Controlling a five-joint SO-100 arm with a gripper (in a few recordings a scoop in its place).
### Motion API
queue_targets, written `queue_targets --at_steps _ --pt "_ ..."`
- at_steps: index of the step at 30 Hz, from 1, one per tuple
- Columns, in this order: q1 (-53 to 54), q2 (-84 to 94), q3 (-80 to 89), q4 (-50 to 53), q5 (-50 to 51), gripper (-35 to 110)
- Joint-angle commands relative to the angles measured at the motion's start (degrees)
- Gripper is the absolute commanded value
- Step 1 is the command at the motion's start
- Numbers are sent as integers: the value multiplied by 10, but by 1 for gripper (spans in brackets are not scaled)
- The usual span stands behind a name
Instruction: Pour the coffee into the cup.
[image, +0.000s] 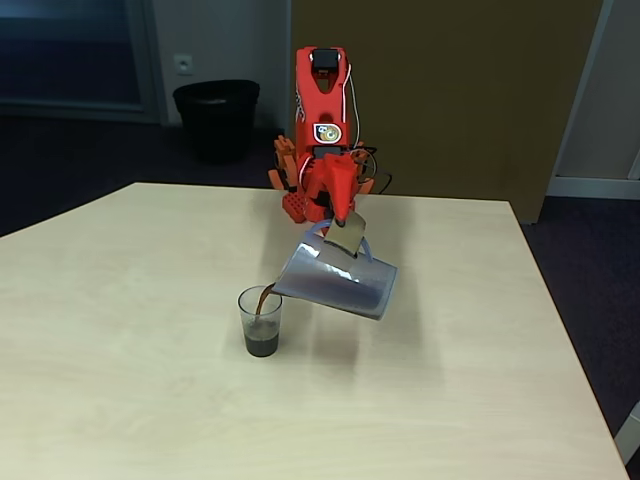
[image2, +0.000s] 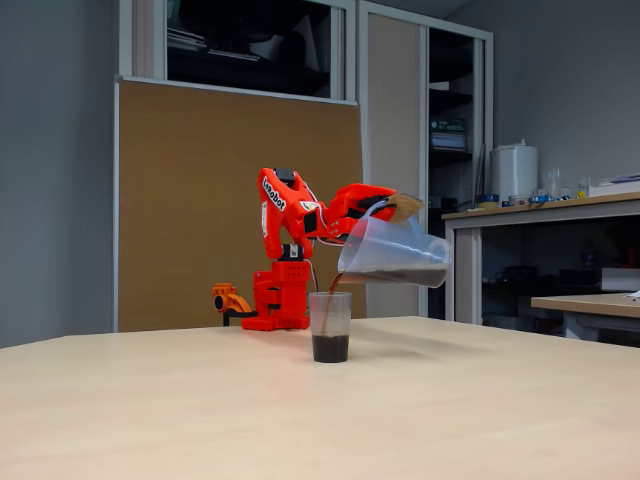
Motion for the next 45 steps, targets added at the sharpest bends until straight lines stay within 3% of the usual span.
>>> queue_targets --at_steps 1,33,45 --pt "-8 23 -12 -22 13 0" --pt "-8 18 -13 -25 29 0" --pt "-20 30 -18 33 -149 0"
